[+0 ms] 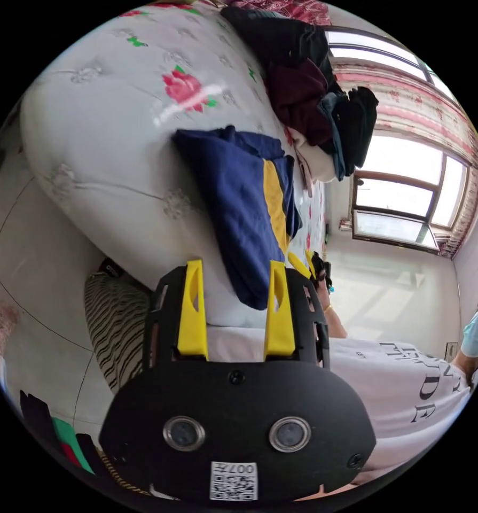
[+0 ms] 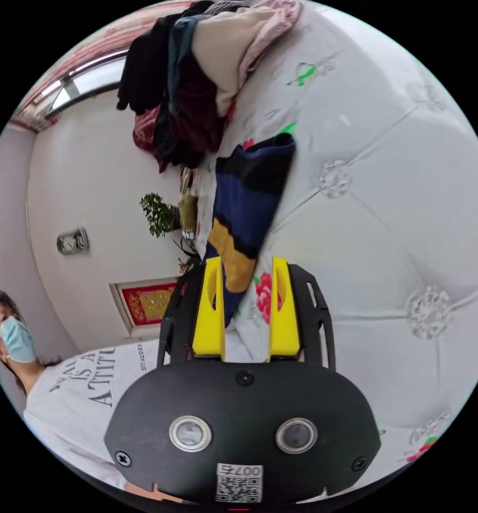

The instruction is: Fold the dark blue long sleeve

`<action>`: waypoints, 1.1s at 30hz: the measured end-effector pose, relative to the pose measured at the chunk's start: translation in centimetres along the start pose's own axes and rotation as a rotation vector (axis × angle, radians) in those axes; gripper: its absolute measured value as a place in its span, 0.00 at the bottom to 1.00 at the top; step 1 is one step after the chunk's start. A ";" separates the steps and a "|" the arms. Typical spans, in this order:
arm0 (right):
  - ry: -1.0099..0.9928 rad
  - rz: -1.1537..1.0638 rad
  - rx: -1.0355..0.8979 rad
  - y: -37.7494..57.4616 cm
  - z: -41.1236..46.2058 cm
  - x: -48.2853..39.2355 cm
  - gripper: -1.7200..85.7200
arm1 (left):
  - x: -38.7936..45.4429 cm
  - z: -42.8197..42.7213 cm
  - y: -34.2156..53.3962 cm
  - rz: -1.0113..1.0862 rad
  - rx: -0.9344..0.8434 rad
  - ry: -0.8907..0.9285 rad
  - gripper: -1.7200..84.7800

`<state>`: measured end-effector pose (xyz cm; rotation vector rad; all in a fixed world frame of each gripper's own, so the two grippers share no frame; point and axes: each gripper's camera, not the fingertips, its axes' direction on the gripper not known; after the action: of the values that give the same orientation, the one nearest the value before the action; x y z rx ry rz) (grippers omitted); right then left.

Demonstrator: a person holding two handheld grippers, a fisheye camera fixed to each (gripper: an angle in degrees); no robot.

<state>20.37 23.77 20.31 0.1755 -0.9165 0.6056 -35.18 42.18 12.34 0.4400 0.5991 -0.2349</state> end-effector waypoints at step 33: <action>-0.231 -0.398 -0.018 -19.6 23.5 -43.1 0.02 | 8.3 -40.6 -23.7 0.262 0.301 0.333 0.08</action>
<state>-4.55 -19.46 2.84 0.4069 -1.0734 0.2098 -56.47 39.40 -30.33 0.8528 0.8275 0.0021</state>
